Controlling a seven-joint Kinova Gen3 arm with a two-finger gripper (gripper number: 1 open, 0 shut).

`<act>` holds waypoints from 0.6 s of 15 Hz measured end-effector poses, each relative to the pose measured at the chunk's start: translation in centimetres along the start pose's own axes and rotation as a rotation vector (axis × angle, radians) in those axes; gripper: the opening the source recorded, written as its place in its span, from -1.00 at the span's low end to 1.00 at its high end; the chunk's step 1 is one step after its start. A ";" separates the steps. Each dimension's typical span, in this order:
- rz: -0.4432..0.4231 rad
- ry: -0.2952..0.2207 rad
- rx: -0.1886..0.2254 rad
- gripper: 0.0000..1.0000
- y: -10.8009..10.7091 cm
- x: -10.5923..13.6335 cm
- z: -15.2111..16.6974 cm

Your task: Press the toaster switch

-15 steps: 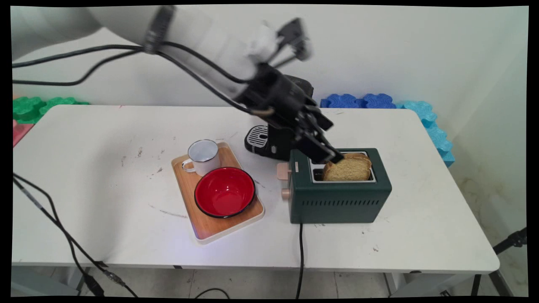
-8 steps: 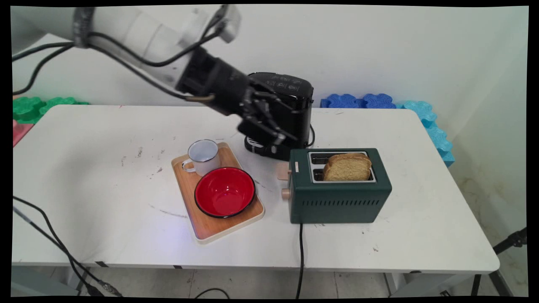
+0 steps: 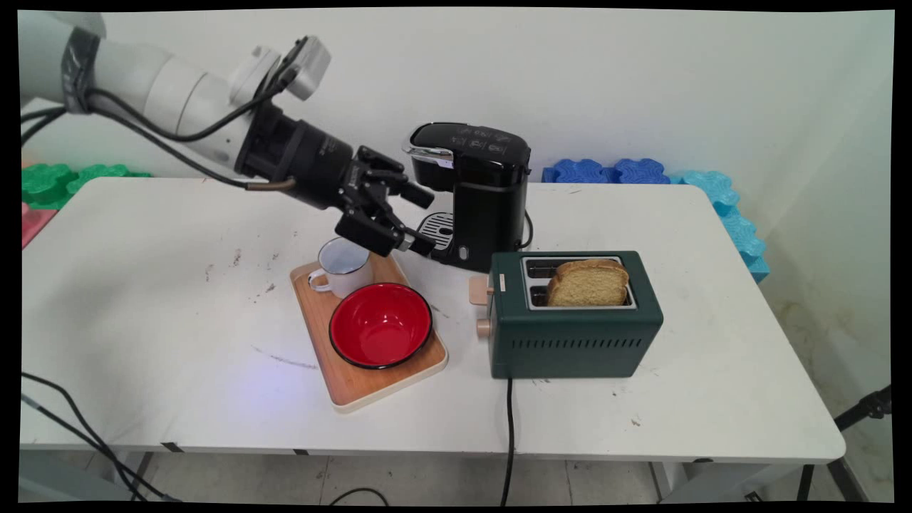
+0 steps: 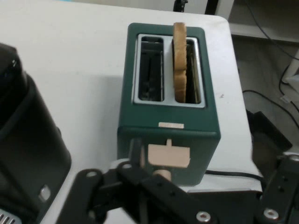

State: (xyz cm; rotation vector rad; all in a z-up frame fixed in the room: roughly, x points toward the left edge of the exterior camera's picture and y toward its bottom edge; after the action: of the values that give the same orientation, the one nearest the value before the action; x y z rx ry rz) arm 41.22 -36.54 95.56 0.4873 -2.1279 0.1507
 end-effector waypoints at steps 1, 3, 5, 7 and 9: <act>-0.003 0.003 0.005 -1.00 -0.2 -0.6 0.1; -0.016 0.010 0.014 -1.00 -0.6 -1.8 0.7; -0.028 0.014 0.017 -1.00 -0.7 -2.7 1.5; -0.041 0.021 0.017 -1.00 -0.9 -3.5 2.2; -0.052 0.028 0.014 -1.00 -1.0 -4.4 3.1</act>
State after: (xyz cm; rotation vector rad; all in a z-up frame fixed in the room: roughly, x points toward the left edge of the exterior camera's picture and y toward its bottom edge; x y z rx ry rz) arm 41.42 -37.14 90.14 0.5457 -2.0862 0.1424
